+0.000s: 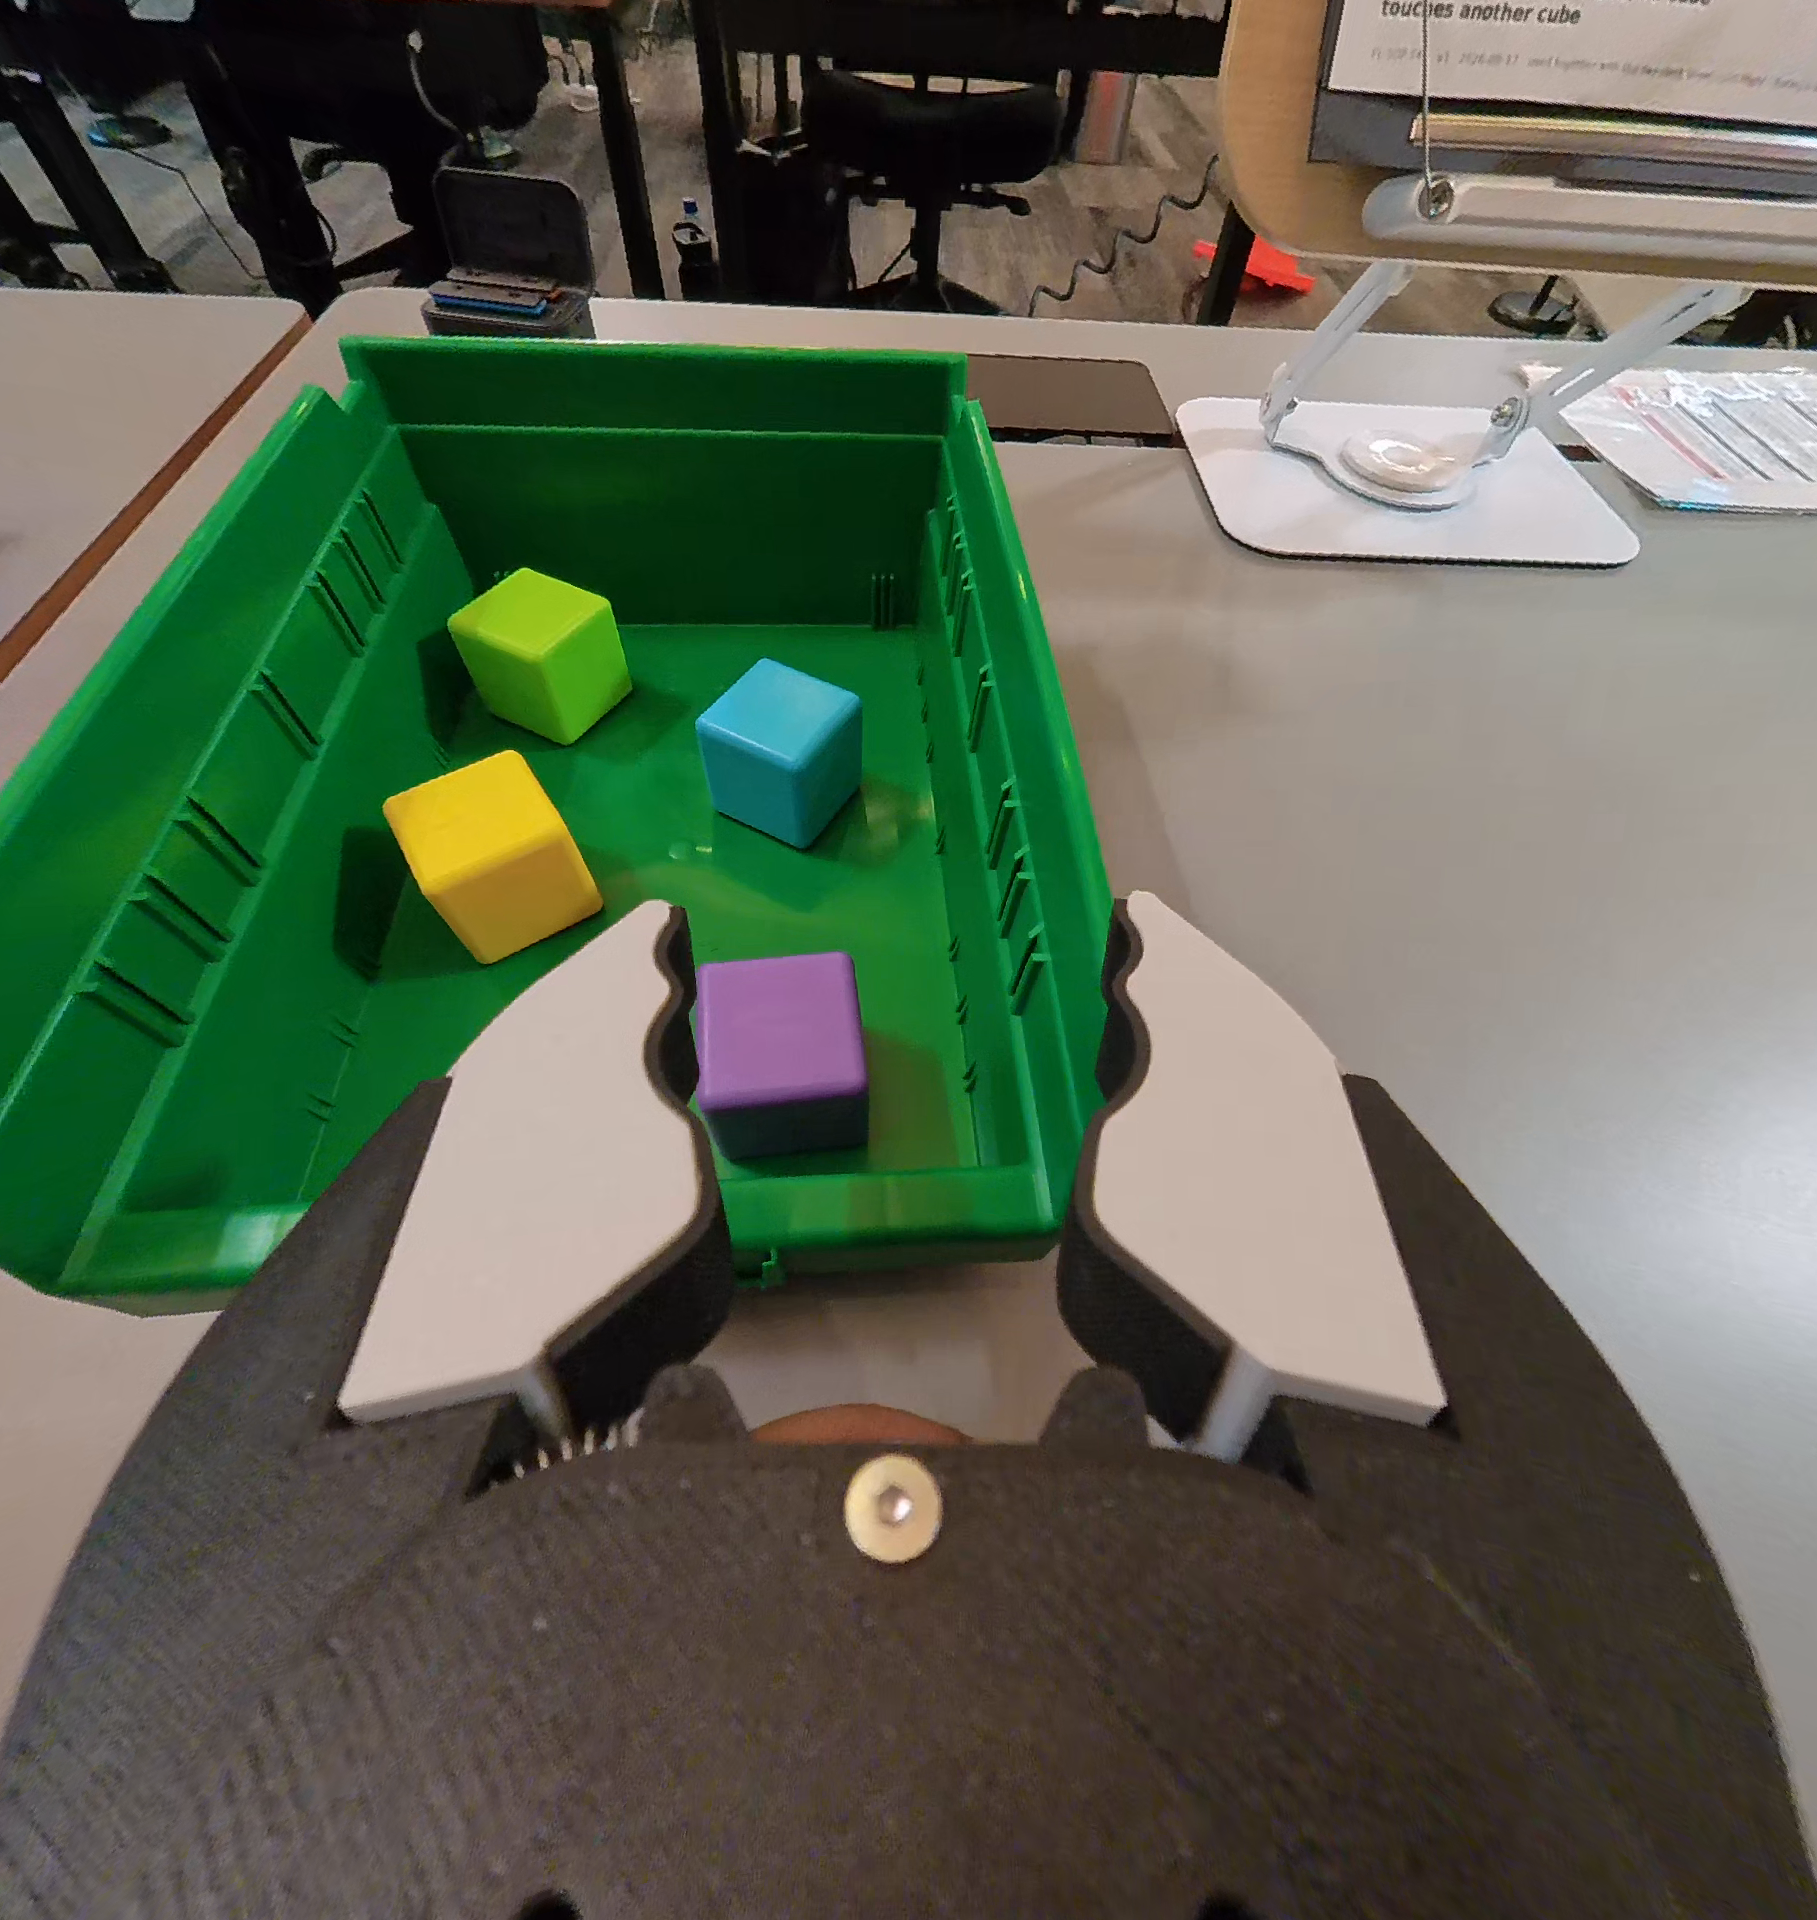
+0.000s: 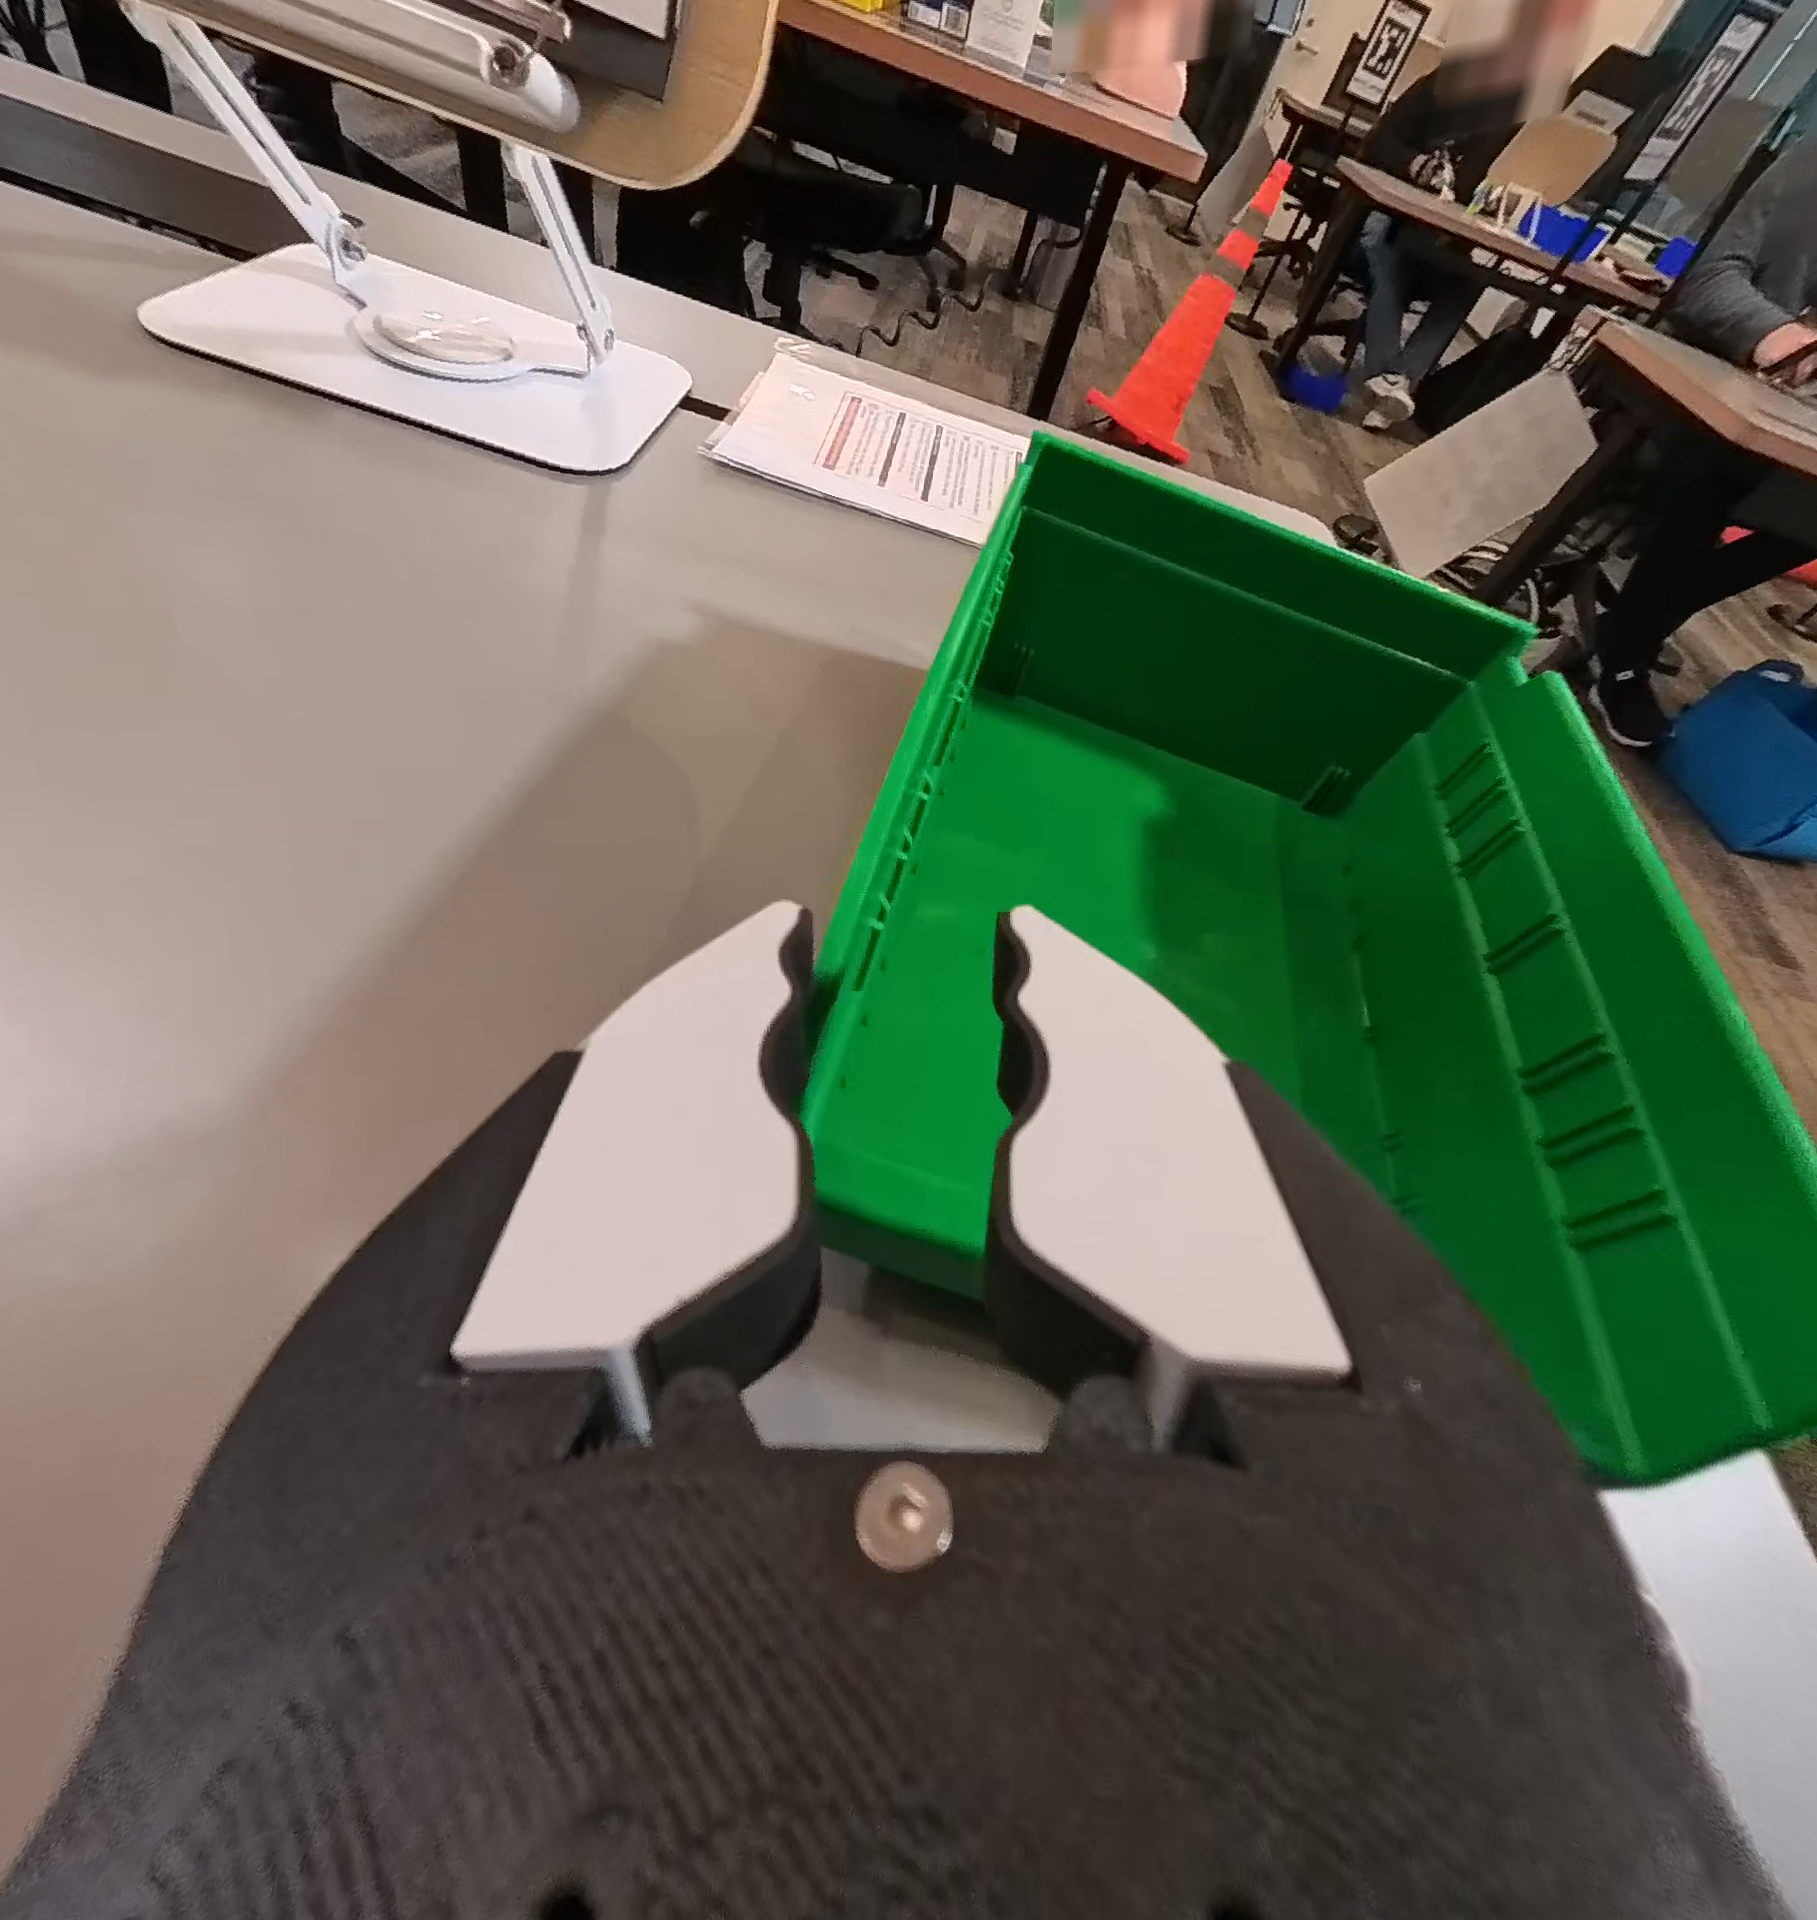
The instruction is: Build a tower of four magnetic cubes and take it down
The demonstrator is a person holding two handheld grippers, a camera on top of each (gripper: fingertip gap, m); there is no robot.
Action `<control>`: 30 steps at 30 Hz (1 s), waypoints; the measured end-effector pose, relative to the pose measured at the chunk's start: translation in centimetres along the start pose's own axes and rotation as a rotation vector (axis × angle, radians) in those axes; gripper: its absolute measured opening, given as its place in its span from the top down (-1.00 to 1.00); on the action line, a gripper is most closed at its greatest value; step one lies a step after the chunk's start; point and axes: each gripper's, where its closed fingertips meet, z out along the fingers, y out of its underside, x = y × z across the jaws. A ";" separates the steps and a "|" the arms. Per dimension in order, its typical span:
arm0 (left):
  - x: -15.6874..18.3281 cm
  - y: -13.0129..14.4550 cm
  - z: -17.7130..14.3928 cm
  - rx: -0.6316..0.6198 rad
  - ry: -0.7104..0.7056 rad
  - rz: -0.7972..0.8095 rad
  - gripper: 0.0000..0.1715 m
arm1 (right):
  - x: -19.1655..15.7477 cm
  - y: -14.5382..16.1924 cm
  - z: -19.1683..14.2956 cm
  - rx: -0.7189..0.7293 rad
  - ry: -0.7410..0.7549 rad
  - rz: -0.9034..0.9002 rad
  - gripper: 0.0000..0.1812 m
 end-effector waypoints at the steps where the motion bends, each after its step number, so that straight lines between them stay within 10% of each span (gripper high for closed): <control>1: 0.0 0.0 0.0 0.001 -0.001 0.000 0.11 | 0.2 0.1 -0.1 -0.004 0.011 -0.010 0.65; 14: -0.4 -0.6 -0.3 0.022 -0.019 0.011 0.10 | -2.0 -3.6 -2.3 0.148 -0.019 -0.041 0.63; 23: 6.0 -6.3 -4.0 0.146 0.142 0.055 0.10 | -16.5 -8.8 -2.2 0.123 -0.478 -0.153 0.41; 30: 9.2 -5.6 -4.1 0.092 0.192 0.192 0.10 | -26.4 -11.0 -1.6 0.046 -0.811 -0.170 0.30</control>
